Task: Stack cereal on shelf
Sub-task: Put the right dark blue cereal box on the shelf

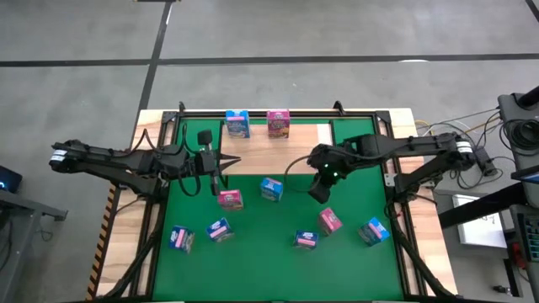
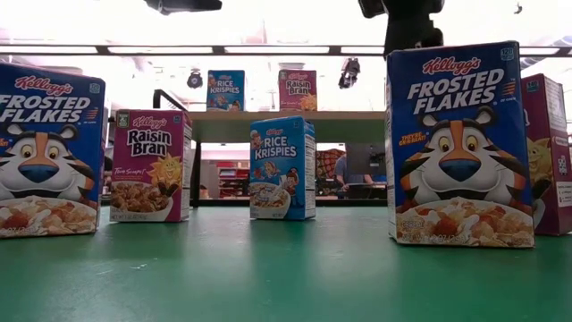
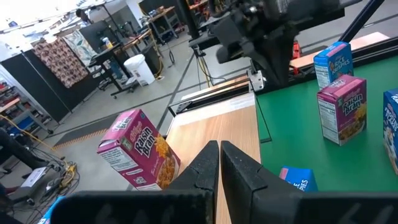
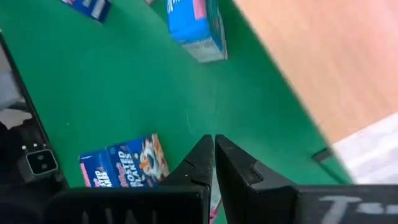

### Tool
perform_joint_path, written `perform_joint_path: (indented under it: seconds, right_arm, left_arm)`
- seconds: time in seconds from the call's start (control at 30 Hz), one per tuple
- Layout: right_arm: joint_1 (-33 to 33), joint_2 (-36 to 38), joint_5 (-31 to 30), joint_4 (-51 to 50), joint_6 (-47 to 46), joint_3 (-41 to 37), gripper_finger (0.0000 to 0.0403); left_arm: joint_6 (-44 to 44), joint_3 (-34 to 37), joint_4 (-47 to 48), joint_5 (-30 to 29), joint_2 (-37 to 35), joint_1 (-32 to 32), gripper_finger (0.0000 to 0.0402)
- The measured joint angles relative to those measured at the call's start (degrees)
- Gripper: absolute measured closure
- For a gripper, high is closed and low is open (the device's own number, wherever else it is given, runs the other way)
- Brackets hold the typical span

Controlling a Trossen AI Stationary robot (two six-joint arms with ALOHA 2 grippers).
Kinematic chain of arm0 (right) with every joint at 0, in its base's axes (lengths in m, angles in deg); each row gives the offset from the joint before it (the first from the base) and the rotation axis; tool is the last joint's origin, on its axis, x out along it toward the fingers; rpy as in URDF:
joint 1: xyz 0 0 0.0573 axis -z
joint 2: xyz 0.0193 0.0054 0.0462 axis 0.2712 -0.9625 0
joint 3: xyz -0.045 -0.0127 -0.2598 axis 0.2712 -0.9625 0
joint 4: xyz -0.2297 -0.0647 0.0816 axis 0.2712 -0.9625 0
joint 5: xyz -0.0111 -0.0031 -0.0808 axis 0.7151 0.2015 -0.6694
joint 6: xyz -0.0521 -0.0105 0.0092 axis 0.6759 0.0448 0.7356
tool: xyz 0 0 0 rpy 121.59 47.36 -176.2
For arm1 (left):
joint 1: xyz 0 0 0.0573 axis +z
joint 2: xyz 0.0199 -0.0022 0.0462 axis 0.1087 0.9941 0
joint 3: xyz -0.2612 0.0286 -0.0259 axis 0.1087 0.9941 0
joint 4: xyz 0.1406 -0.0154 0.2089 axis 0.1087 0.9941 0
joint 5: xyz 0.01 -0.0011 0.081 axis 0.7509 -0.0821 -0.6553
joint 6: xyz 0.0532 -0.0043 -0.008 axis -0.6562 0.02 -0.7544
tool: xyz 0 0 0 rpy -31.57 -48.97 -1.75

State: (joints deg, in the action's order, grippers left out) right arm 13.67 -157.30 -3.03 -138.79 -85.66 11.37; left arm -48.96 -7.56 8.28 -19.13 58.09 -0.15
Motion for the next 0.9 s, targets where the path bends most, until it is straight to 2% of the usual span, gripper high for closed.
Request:
perform_joint_path:
  seconds: [0.23,0.4,0.6,0.77,0.9]
  right_arm:
    - [-5.1,-4.4,2.7,-0.2,-5.8,1.5,0.0394]
    - [-10.8,-7.9,2.1,0.0,-3.2,3.5,0.0394]
    - [-18.6,-11.6,-4.6,0.2,0.4,5.9,0.0394]
    - [-23.3,-13.5,-10.0,0.4,-2.5,6.2,0.0393]
    - [-25.3,-14.8,-12.6,0.7,-3.7,6.2,0.0376]
  left_arm:
    - [0.2,0.0,0.1,0.0,0.0,0.0,0.0401]
    - [0.3,0.0,0.1,0.0,0.0,0.0,0.0401]
    - [0.3,0.0,0.1,0.0,0.0,0.0,0.0401]
    - [0.3,0.0,0.1,0.0,0.0,0.0,0.0401]
    - [0.3,0.0,0.0,0.0,0.0,0.0,0.0401]
